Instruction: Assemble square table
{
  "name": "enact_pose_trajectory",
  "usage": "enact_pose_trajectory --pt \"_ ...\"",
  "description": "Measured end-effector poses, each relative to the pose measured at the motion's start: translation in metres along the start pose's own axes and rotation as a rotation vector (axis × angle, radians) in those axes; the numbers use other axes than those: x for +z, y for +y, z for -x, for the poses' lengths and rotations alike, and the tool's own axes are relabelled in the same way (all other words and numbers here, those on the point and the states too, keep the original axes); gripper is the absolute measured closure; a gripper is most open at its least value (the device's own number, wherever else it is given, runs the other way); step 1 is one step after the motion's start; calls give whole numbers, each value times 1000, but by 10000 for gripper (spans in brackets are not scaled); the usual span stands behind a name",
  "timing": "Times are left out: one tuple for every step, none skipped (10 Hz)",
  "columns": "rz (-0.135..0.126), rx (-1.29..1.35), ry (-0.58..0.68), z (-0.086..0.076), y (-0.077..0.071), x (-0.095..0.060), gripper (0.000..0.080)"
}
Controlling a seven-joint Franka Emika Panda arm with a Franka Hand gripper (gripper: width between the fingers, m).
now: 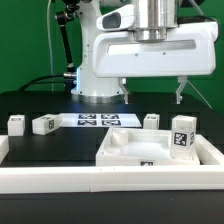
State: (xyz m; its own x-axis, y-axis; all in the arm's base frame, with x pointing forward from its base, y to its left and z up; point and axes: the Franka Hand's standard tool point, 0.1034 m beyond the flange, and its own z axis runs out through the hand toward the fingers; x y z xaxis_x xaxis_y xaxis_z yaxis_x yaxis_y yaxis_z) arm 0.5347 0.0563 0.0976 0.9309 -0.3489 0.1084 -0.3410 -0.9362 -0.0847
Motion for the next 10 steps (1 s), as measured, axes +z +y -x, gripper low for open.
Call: enact_pose_trajectory --pt "4 -2 9 29 10 6 150" --pt "9 -9 12 47 15 12 150" --pt "12 -22 17 58 16 16 150" --pt "13 -25 12 62 18 15 150" --pt "14 -26 10 65 19 15 150" --pt "18 -28 2 72 22 17 150" --pt "22 -29 -7 79 25 18 150" --pt "22 -12 0 87 31 21 150" --pt "24 -3 3 104 30 25 150" --pt "27 -24 0 128 27 31 150"
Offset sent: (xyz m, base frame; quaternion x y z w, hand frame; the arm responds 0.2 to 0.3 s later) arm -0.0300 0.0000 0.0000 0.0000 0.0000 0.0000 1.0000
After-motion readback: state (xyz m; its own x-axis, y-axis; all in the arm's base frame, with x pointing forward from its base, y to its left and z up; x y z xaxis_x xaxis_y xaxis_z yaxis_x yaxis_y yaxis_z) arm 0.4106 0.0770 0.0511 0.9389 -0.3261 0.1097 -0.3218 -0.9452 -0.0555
